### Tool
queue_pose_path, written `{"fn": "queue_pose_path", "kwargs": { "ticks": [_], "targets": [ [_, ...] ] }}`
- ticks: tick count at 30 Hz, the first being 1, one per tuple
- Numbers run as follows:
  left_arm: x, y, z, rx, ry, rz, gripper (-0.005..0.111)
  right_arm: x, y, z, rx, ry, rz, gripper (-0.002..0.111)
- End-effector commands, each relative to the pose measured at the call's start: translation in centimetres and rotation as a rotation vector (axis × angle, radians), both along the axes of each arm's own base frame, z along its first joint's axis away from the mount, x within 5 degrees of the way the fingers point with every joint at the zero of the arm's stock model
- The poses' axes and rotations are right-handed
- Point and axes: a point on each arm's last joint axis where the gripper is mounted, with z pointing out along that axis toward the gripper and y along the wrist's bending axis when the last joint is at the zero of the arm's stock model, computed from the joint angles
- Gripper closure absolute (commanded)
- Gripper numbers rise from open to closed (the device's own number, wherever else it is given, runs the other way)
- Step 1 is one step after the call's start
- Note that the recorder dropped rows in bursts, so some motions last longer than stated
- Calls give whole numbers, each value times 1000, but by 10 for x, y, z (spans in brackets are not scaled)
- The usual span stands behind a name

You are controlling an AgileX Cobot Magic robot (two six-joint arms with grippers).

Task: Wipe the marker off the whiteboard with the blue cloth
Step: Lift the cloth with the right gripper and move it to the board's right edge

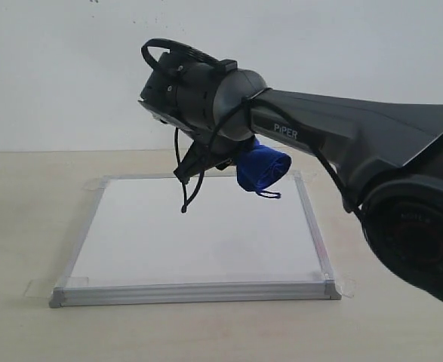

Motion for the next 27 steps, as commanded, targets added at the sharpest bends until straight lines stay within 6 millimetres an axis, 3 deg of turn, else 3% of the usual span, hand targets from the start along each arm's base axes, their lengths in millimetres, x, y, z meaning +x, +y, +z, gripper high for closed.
{"fn": "queue_pose_path", "kwargs": {
  "ticks": [1,15,18,21,25,27],
  "targets": [
    [0,0,-1,5,-3,1,103,0,-3,7,-4,1,0,109],
    [0,0,-1,5,-3,1,103,-6,1,-1,15,116,75,109],
    [0,0,-1,5,-3,1,103,-16,-4,-16,-4,198,77,109],
    [0,0,-1,5,-3,1,103,-37,-23,-37,-52,280,21,109],
    [0,0,-1,5,-3,1,103,-51,-30,-21,114,150,141,109],
    [0,0,-1,5,-3,1,103,-49,-25,-14,213,78,220,109]
  ]
}}
